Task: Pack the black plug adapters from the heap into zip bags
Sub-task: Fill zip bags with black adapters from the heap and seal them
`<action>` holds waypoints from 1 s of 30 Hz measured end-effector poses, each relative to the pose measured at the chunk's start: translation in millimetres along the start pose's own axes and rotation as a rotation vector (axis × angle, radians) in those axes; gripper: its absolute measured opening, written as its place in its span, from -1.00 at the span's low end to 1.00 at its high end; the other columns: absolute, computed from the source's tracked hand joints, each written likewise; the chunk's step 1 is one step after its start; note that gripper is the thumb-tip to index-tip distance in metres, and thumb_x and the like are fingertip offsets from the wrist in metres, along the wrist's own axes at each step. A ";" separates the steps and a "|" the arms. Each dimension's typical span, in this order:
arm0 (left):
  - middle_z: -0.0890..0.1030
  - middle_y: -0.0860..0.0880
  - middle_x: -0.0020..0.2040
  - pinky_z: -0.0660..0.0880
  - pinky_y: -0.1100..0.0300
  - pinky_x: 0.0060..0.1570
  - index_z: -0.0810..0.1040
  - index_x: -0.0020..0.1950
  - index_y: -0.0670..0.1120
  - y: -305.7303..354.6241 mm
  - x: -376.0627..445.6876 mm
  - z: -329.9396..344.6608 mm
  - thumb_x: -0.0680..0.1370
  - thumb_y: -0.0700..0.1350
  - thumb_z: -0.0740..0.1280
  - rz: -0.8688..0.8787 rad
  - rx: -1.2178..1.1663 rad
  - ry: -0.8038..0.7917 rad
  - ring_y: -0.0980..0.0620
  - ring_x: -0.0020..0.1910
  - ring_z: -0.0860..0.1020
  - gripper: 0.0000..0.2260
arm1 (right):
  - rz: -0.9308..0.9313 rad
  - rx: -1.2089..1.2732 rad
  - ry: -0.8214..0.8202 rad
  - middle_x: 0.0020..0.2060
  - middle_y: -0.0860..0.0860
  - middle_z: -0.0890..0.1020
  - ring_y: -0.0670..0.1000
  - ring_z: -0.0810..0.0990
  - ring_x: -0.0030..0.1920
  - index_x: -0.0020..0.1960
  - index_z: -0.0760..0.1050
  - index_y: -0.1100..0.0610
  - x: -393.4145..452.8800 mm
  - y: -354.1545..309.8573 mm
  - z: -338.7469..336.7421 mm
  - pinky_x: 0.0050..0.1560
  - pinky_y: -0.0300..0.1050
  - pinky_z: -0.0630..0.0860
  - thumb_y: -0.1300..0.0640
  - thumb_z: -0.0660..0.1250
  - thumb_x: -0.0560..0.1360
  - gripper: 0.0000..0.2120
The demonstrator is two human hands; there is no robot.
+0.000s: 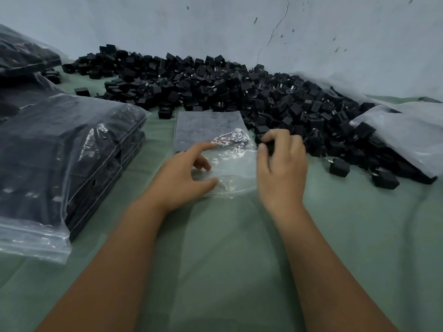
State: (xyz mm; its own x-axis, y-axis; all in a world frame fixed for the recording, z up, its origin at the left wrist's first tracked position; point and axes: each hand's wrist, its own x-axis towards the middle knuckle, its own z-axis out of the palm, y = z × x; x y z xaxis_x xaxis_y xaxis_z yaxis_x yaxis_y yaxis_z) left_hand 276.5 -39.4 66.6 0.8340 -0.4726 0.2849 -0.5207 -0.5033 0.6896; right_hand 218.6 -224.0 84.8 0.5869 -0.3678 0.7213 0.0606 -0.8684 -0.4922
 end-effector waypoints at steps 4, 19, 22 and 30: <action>0.65 -0.07 -0.08 0.48 0.19 -0.05 0.62 0.07 -0.04 8.5 1.6 -2.0 0.53 -0.23 0.38 -0.106 -0.259 0.144 0.10 -0.14 0.55 -0.84 | -0.306 0.138 -0.138 -0.05 0.10 0.52 0.05 0.44 -0.07 0.21 0.30 0.11 -19.6 -40.2 8.2 -0.04 -0.08 0.38 0.13 0.29 0.44 -0.63; 0.69 -0.14 -0.21 0.51 0.05 -0.09 0.70 -0.15 -0.10 15.4 -1.3 -8.7 0.48 -0.27 0.46 -0.068 -0.498 0.251 -0.02 -0.21 0.59 -0.91 | -0.289 -0.219 -0.506 0.03 0.05 0.46 0.10 0.50 -0.16 0.19 0.39 0.09 -27.9 -36.1 21.0 -0.25 -0.13 0.27 0.16 0.34 0.40 -0.63; 0.70 -0.09 -0.18 0.54 0.04 -0.01 0.71 -0.09 -0.08 16.7 -3.7 -13.5 0.46 -0.13 0.45 0.028 -0.562 0.180 -0.12 -0.14 0.62 -0.92 | -0.250 -0.173 -0.575 0.06 0.04 0.46 0.11 0.52 -0.06 0.16 0.41 0.09 -27.7 -34.7 22.9 -0.21 -0.11 0.37 0.10 0.30 0.46 -0.72; 0.65 0.06 -0.19 0.45 0.41 -0.25 0.65 -0.04 -0.03 -6.5 8.4 -19.7 0.53 -0.21 0.33 -0.369 -0.651 0.680 0.23 -0.29 0.55 -0.87 | -0.107 0.007 -0.560 -0.05 -0.02 0.51 0.02 0.48 -0.03 0.09 0.48 0.04 -29.0 -34.1 22.4 -0.14 -0.14 0.41 0.07 0.22 0.52 -0.83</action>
State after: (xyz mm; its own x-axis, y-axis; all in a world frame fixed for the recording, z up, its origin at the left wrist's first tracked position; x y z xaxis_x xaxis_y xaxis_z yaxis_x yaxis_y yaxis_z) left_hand 290.5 -25.8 77.7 0.9557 0.2477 0.1591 -0.1775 0.0538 0.9827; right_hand 217.6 -176.4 69.7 0.9157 -0.0439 0.3994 0.1474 -0.8879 -0.4357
